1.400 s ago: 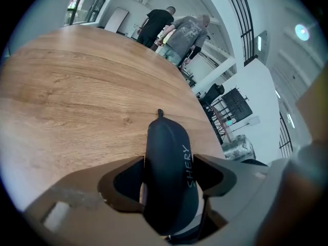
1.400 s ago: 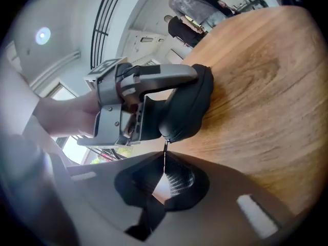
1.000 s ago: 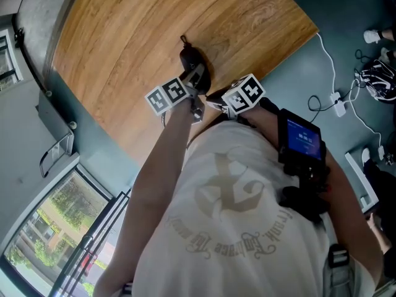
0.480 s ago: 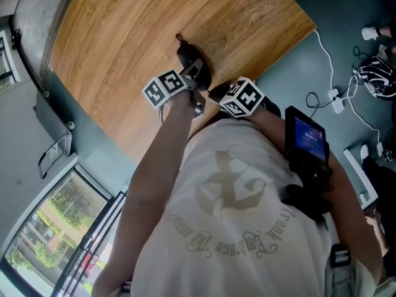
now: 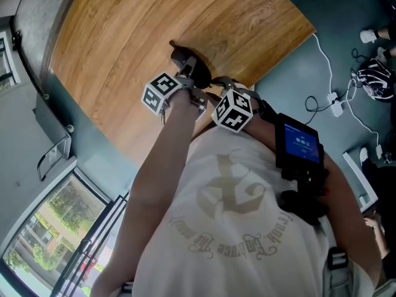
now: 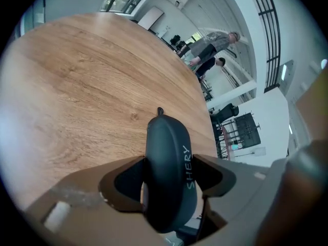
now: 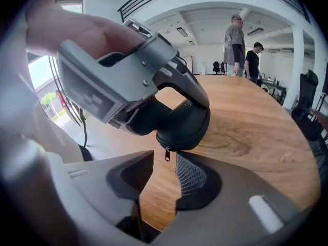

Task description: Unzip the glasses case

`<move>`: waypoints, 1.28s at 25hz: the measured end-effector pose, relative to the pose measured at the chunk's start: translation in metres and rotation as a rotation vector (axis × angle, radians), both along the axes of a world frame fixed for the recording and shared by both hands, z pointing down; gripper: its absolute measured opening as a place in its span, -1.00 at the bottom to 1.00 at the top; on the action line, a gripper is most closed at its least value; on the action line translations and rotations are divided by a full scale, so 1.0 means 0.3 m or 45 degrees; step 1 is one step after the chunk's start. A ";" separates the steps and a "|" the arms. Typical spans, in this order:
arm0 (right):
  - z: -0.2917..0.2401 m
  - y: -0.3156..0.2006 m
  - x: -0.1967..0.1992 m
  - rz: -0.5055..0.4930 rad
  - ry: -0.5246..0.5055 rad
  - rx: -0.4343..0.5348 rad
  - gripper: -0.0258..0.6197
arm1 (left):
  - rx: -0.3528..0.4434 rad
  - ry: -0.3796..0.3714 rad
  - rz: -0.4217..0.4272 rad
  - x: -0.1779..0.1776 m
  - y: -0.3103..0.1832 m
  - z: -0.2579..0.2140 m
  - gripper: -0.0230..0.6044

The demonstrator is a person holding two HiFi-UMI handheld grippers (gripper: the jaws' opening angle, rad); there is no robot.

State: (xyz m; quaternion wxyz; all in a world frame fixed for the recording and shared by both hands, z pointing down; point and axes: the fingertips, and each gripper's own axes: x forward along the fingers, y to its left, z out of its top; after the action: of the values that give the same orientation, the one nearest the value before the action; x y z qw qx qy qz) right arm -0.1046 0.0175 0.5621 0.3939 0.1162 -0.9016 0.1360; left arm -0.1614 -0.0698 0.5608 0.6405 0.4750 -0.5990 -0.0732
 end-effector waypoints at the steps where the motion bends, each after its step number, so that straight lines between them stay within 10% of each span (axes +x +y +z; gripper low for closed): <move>1: -0.003 -0.015 0.004 0.016 0.012 0.037 -0.48 | 0.006 -0.003 -0.020 -0.001 -0.004 -0.005 0.07; 3: -0.011 -0.039 0.015 0.050 0.019 0.095 -0.78 | 0.014 -0.004 -0.034 0.002 -0.010 -0.011 0.07; 9: -0.010 -0.006 0.012 0.033 -0.027 0.006 -0.84 | 0.035 -0.051 0.009 -0.001 -0.013 0.003 0.07; 22: 0.047 0.077 0.013 0.264 -0.275 -0.743 -0.87 | 0.009 -0.289 0.549 0.061 0.029 0.049 0.05; 32: 0.074 0.110 0.019 0.238 -0.227 -0.801 -0.87 | -0.029 -0.269 0.720 0.082 0.071 0.068 0.05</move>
State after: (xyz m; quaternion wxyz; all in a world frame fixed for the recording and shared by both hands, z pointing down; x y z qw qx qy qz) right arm -0.0988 0.0506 0.5842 0.3159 0.0587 -0.8317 0.4527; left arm -0.1368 -0.0486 0.5811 0.5751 0.6206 -0.5070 0.1646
